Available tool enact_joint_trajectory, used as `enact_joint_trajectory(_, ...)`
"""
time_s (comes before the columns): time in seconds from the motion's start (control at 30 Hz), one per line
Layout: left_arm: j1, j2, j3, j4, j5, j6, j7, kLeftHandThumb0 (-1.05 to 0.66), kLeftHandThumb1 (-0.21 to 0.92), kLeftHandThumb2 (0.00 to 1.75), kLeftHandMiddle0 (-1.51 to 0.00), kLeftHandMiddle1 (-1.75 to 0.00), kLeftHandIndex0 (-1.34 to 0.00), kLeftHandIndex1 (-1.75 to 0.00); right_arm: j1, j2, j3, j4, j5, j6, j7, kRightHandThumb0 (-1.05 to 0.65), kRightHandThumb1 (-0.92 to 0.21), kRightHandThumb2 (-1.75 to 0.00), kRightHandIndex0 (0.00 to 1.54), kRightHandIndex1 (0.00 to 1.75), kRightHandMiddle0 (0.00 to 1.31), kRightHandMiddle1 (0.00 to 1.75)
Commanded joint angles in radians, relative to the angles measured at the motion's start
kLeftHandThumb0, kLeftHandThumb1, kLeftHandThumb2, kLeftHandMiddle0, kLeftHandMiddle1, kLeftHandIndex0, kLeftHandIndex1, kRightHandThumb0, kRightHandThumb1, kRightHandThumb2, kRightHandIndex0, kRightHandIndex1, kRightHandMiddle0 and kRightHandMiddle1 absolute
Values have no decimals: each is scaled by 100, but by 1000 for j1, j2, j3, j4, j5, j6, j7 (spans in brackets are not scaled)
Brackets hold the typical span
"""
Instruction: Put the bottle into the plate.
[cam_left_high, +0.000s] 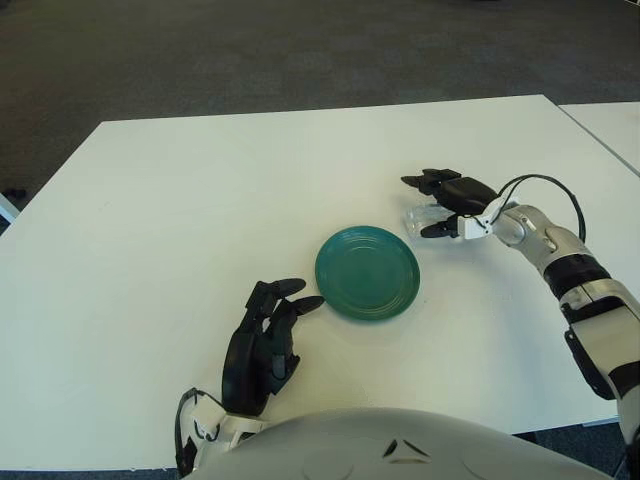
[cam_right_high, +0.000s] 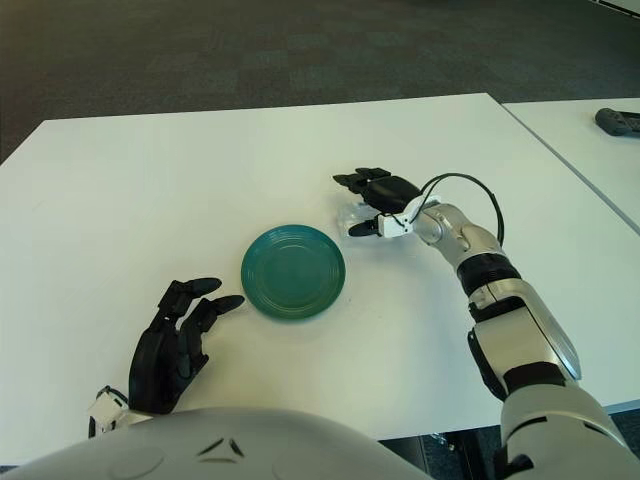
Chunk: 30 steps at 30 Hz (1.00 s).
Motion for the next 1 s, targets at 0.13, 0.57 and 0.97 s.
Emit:
enact_joint_trajectory(0.13, -17, -7, 22, 31, 10, 14, -4, -96, 92, 77, -49, -82, -19, -115, -20, -23, 1, -5, -10, 32, -2, -105, -92, -58, 0, 0, 0, 0)
enact_joint_trajectory(0.57, -22, 1, 44, 51, -5, 8, -33, -99, 92, 76, -44, -78, -17, -113, -7, -53, -14, -33, 14, 56, 45, -105, -92, -63, 0, 0, 0, 0)
enact_joint_trajectory(0.97, -11, 7, 53, 40, 13, -17, -49, -101, 92, 78, -44, -75, -16, -112, 34, -85, -37, -89, 40, 66, 76, -105, -92, -63, 0, 0, 0, 0)
